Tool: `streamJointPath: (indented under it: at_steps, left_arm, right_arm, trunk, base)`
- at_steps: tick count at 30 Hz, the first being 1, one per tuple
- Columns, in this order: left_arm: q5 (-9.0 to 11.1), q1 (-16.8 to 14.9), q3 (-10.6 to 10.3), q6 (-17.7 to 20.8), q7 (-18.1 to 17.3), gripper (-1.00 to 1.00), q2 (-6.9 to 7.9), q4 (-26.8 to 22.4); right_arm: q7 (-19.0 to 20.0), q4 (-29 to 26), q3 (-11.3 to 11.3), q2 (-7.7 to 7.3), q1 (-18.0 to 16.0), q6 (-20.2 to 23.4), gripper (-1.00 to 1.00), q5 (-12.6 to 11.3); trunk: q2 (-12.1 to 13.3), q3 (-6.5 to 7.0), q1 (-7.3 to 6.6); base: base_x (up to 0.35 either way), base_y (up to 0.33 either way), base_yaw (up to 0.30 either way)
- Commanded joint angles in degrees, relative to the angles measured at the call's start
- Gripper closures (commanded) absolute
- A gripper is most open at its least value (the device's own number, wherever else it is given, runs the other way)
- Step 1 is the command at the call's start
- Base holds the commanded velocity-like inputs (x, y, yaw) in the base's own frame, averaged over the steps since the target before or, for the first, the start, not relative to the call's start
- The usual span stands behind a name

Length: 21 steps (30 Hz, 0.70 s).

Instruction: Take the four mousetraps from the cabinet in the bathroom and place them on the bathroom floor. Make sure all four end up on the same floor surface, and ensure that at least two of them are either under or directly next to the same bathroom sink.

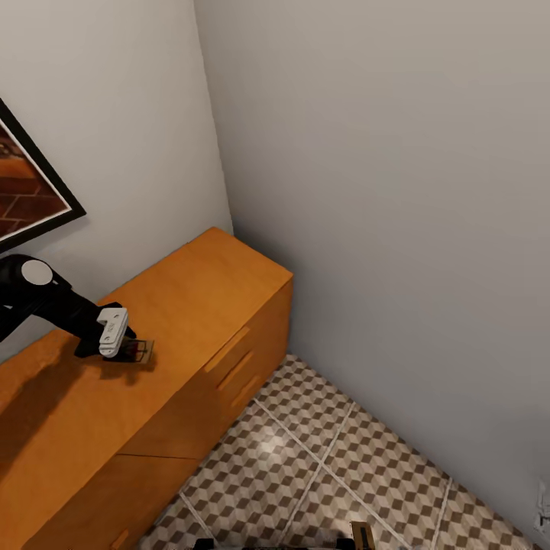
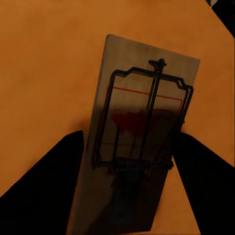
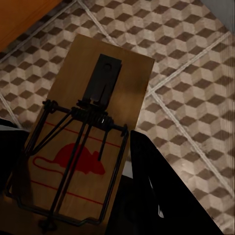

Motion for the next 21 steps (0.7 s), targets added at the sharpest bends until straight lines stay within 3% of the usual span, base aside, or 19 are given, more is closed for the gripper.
streamJointPath:
  at_steps: [1,21]
  left_arm:
    - [-0.3,-0.1,-0.2,0.6,-0.3,1.00,0.04,-0.1]
    - [-0.2,-0.1,-0.3,0.6,-0.3,1.00,0.04,0.0]
  right_arm:
    - [0.3,0.0,0.4,-0.01,0.0,-0.1,1.00,-0.7]
    - [0.3,0.1,0.4,-0.01,0.0,-0.1,1.00,-0.7]
  trunk:
    - [-0.1,-0.09,0.03]
    - [-0.1,-0.09,0.03]
  base:
    - [-0.065,-0.290,0.000]
    - [-0.207,-0.240,0.000]
